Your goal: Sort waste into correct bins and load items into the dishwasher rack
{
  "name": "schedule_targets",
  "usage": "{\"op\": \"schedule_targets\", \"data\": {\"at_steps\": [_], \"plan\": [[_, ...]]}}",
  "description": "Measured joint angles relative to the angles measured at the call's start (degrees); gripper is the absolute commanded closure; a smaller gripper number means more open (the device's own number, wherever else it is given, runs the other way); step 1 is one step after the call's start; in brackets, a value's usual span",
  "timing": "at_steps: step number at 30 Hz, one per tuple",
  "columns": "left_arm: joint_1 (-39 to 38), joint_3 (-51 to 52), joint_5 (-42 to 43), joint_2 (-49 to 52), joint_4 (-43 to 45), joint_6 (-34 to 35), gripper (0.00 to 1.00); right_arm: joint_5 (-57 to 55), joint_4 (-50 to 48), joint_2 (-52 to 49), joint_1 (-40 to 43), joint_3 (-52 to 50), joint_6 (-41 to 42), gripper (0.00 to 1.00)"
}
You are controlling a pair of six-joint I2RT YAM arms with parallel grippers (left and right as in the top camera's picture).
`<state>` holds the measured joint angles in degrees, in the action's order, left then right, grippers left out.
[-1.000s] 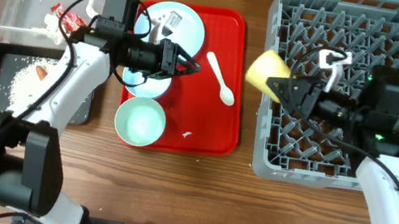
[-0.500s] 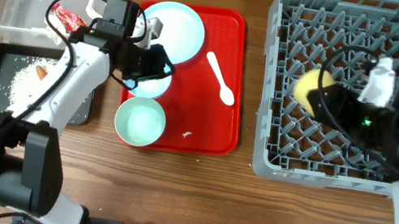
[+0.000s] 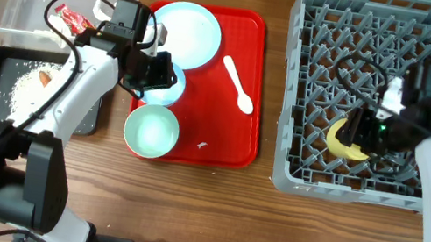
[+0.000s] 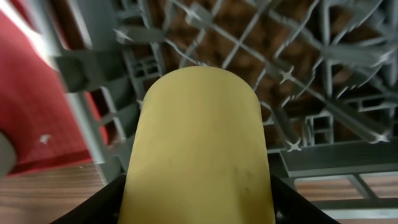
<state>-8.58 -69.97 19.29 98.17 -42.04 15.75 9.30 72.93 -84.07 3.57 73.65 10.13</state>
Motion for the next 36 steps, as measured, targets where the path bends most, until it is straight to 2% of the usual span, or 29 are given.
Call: {"op": "schedule_targets", "data": {"at_steps": [9,22,25,28,30,36], "plan": [[0.0,0.0,-1.03,0.0,0.0,0.0,0.7,-0.59,-1.86,-5.68,0.0,0.0,-0.02,0.59],[0.0,0.0,-1.05,0.0,0.0,0.0,0.7,-0.57,-3.15,-5.88,0.0,0.0,-0.22,0.58],[0.0,0.0,-1.05,0.0,0.0,0.0,0.7,-0.57,-3.08,-5.88,0.0,0.0,-0.22,0.48],[0.0,0.0,-1.05,0.0,0.0,0.0,0.7,-0.55,-2.64,-5.88,0.0,0.0,-0.74,0.19],[0.0,0.0,-1.05,0.0,0.0,0.0,0.7,-0.57,-2.36,-5.88,-0.04,0.0,-1.46,0.14],[0.0,0.0,-1.05,0.0,0.0,0.0,0.7,-0.55,-2.25,-5.88,-0.15,0.0,-1.73,0.09]]}}
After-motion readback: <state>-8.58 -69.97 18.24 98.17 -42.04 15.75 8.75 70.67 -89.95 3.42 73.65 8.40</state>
